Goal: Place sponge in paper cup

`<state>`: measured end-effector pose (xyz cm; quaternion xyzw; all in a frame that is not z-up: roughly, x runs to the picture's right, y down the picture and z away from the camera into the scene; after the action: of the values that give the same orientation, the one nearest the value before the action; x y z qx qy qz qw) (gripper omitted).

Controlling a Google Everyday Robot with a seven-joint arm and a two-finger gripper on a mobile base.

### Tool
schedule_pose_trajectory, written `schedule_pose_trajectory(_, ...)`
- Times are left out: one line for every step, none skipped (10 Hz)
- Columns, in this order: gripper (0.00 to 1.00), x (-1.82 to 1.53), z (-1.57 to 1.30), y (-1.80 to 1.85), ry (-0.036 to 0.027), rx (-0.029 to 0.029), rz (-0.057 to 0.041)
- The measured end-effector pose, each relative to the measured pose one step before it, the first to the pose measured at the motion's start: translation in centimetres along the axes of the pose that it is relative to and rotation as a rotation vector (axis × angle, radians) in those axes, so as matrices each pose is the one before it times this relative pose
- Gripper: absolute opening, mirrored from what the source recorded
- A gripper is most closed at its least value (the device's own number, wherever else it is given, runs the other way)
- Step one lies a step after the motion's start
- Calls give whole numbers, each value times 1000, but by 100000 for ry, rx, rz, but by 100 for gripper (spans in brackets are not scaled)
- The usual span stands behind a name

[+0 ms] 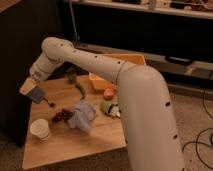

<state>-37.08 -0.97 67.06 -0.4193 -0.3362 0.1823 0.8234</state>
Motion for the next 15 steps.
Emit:
schedule_pose_trajectory(0, 225, 469, 1203, 1466, -2248, 367)
schedule_pose_trajectory(0, 381, -8, 866, 1202, -1253, 503)
schedule_pose_trajectory(0, 569, -16, 991, 843, -1780, 541)
schedule_pose_trajectory(0, 87, 280, 866, 358, -1531, -103)
schedule_pose_trajectory(0, 50, 599, 971, 515, -1973, -504)
schedule_pose_trajectory(0, 331, 490, 766, -1505, -2181, -634)
schedule_pose_trajectory(0, 761, 554, 136, -2224, -1779, -537)
schedule_pose_trajectory(0, 380, 745, 340, -1175, -1792, -1123)
schedule_pose_trajectory(0, 1021, 1348, 466, -217, -2611, -1201)
schedule_pose_trajectory(0, 900, 620, 167, 651, -1005, -333)
schedule_pose_trajectory(0, 526, 265, 95, 1017, -925, -1070)
schedule_pose_trajectory(0, 251, -71, 14, 883, -562, -868)
schedule_pose_trajectory(0, 270, 362, 226, 2387, -1379, -1716)
schedule_pose_trajectory(0, 308, 81, -83, 1656, -12, -511)
schedule_pose_trajectory(0, 431, -38, -289, 842, 137, 135)
